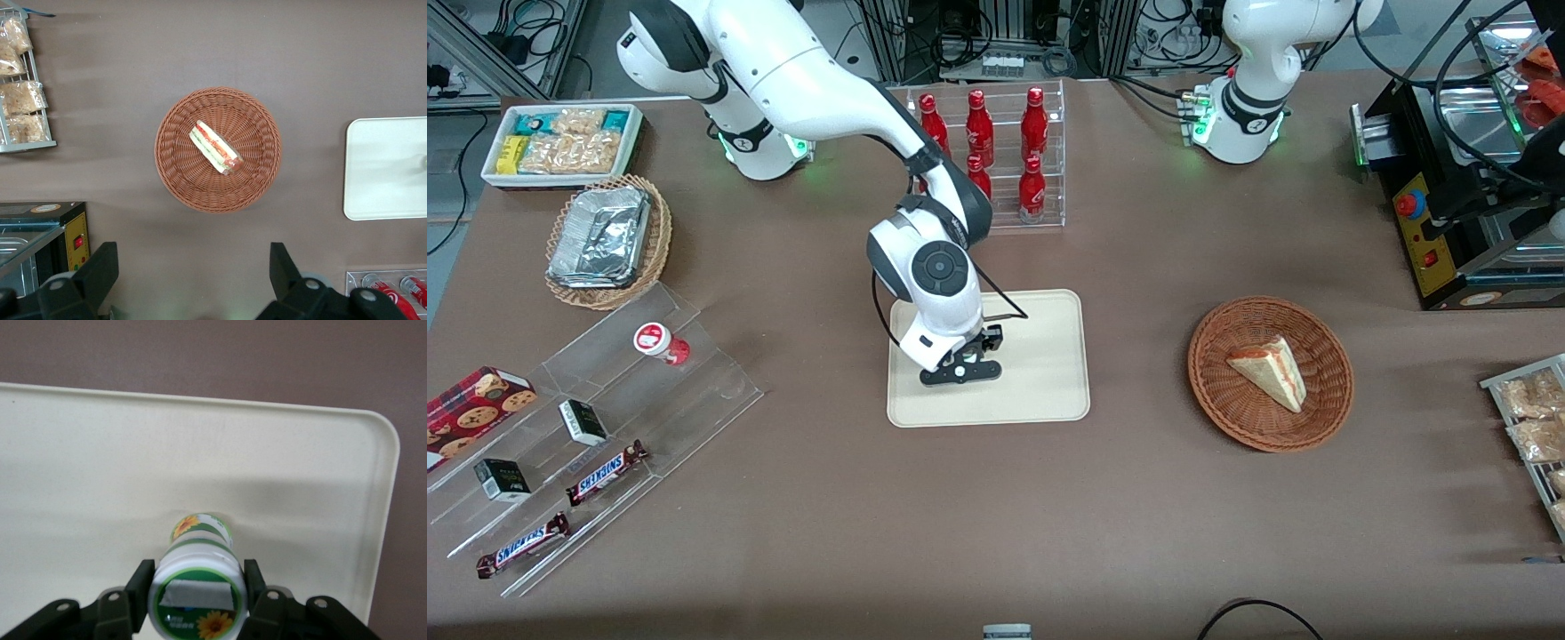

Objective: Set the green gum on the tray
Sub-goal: 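Lower the canister upright onto the tray and open the right gripper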

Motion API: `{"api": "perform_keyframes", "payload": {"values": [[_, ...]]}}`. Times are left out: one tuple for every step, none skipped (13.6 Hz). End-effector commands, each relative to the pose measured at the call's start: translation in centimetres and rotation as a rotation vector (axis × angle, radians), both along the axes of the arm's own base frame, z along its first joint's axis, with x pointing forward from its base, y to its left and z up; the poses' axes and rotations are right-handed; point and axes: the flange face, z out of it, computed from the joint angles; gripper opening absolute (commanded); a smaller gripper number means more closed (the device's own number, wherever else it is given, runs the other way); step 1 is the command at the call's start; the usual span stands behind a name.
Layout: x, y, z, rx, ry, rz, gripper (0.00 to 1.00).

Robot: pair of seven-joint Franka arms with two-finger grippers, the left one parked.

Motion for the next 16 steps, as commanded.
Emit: {"api": "perform_keyframes", "payload": {"values": [[0.4,1.0,-0.8,0.021,-0.008,-0.020,0.00],[0.2,1.2,-0.9,0.019,-0.007,-0.014,0.00],[0.1,1.3,-1.1,0.017,-0.005,-0.012,0.24],[0.2,1.2,-1.2,0.016,-0.006,-0.014,0.38],[0.1,1.3,-1.5,0.015,-0.007,-0.010,0.55],[0.1,1.3,-1.6,0.017,-0.011,-0.010,0.78],[0.2,1.3,-1.6,0.019,-0.016,-0.004,1.00],[0.2,1.3,-1.7,0.017,-0.017,0.005,1.00],[-0.1,1.6,-1.9,0.013,-0.020,0.015,1.00],[-0.4,2.1,-1.9,0.012,-0.031,0.029,1.00],[-0.5,2.4,-1.7,0.018,-0.046,0.033,1.00],[-0.5,2.4,-1.6,0.020,-0.048,0.032,1.00],[-0.4,2.5,-1.3,0.024,-0.051,0.034,1.00],[-0.4,2.5,-1.1,0.025,-0.052,0.036,1.00],[-0.4,2.5,-0.9,0.026,-0.053,0.036,1.00],[-0.4,2.5,-0.8,0.025,-0.052,0.038,1.00]]}}
